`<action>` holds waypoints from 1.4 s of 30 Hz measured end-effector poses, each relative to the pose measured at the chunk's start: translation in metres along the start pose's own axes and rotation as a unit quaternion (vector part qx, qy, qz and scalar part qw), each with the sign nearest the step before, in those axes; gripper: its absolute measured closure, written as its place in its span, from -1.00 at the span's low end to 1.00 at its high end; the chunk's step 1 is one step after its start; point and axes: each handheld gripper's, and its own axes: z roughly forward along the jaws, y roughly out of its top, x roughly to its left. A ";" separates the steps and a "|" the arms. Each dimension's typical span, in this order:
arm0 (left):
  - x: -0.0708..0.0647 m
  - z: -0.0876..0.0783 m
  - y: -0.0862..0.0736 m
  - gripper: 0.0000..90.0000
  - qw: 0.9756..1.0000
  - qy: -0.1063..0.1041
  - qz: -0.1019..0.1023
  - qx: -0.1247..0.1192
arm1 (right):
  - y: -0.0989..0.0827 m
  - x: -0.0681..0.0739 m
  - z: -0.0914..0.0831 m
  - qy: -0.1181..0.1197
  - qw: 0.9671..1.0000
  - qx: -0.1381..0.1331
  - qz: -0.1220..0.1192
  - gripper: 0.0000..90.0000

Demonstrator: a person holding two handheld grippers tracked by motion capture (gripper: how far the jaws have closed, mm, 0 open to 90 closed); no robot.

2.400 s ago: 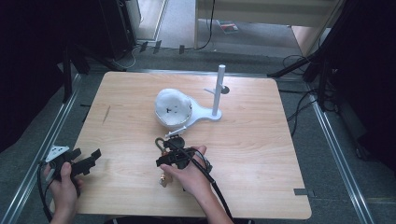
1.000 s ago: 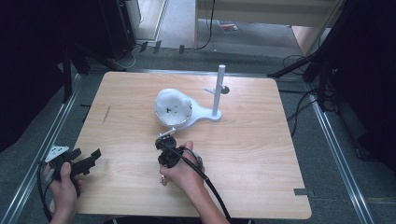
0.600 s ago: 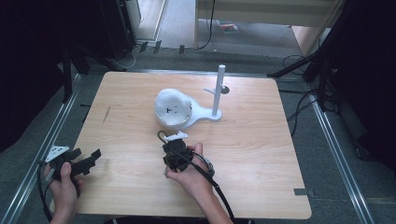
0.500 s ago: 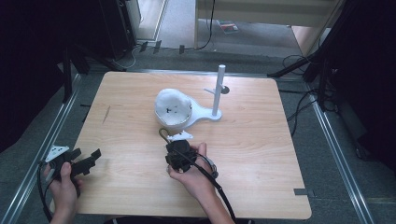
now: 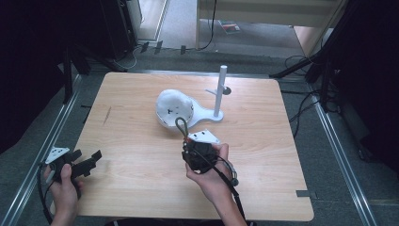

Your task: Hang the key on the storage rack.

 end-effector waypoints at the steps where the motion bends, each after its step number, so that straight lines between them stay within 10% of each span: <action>1: 0.000 0.000 0.000 -0.68 1.000 0.000 0.000 0.000 | 0.001 -0.003 -0.002 0.000 1.000 -0.003 0.004 0.52; 31: 0.000 0.000 0.000 -0.68 1.000 0.000 -0.001 -0.003 | 0.020 -0.066 -0.034 -0.067 0.988 -0.129 0.054 0.52; 42: 0.000 0.000 0.000 -0.67 1.000 -0.002 0.000 -0.003 | 0.027 -0.079 -0.036 -0.092 0.978 -0.177 0.064 0.52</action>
